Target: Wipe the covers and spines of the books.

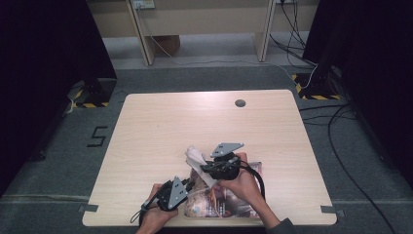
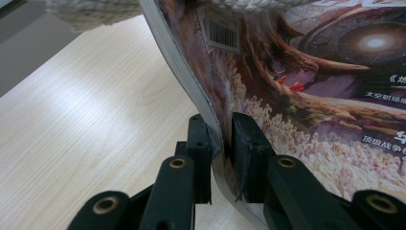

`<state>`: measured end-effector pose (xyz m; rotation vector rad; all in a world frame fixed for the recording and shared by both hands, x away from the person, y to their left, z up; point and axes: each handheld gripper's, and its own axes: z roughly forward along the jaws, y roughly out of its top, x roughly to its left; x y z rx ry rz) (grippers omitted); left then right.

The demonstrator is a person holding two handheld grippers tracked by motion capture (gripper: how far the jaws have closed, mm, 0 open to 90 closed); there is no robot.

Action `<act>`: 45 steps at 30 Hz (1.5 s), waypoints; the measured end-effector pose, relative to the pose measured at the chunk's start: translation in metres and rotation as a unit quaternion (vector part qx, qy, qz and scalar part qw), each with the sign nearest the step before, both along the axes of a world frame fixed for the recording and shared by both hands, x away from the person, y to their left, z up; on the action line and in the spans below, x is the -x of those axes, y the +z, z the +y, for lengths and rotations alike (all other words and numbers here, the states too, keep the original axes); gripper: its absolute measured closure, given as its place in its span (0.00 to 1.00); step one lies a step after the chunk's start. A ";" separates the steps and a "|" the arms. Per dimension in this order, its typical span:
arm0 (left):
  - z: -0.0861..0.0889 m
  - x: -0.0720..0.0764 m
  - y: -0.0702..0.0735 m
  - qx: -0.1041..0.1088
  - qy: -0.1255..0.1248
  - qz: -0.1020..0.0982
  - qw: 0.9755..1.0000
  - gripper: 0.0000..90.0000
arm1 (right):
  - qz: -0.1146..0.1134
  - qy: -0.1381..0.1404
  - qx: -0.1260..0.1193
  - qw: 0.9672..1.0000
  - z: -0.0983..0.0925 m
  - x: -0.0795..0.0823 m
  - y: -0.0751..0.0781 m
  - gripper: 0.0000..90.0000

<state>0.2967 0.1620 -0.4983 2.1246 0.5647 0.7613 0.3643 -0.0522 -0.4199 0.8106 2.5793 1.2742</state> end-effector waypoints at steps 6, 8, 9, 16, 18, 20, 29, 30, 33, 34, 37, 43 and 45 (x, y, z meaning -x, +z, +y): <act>0.000 0.000 0.000 0.000 0.002 -0.001 1.000 0.87 | 0.002 -0.008 0.008 1.000 -0.003 -0.001 0.000 0.88; 0.000 0.000 0.000 -0.002 0.003 -0.002 1.000 0.86 | -0.004 -0.007 0.011 1.000 0.000 0.000 0.001 0.88; -0.001 0.001 0.001 -0.007 0.003 -0.006 1.000 0.86 | -0.007 -0.005 0.011 1.000 0.002 0.001 0.001 0.88; -0.003 0.003 0.003 -0.012 0.002 -0.015 1.000 0.86 | -0.011 0.010 -0.004 1.000 0.013 0.006 0.007 0.88; -0.003 0.003 0.003 -0.013 0.001 -0.014 1.000 0.86 | -0.015 0.014 -0.002 1.000 0.015 0.007 0.008 0.88; -0.003 0.003 0.003 -0.013 0.001 -0.014 1.000 0.86 | -0.019 0.017 0.002 1.000 0.015 0.007 0.008 0.88; -0.004 0.004 0.003 -0.017 -0.002 -0.019 1.000 0.86 | -0.011 0.008 0.012 1.000 0.006 0.005 0.007 0.88; -0.004 0.004 0.003 -0.016 -0.002 -0.020 1.000 0.86 | -0.011 0.008 0.012 1.000 0.004 0.003 0.006 0.88; -0.004 0.004 0.003 -0.016 -0.002 -0.020 1.000 0.86 | -0.007 0.001 0.016 1.000 -0.002 0.001 0.004 0.88; -0.004 0.004 0.003 -0.016 -0.002 -0.021 1.000 0.86 | -0.004 -0.002 0.017 1.000 -0.004 0.001 0.004 0.88; -0.004 0.005 0.004 -0.020 -0.002 -0.022 1.000 0.86 | -0.001 -0.007 0.014 1.000 -0.007 0.001 0.003 0.88; -0.004 0.006 0.005 -0.019 -0.002 -0.026 0.999 0.86 | -0.013 0.003 0.010 1.000 0.001 0.005 0.006 0.88; -0.004 0.006 0.005 -0.017 -0.002 -0.027 0.999 0.86 | -0.015 0.008 0.009 1.000 0.004 0.006 0.008 0.88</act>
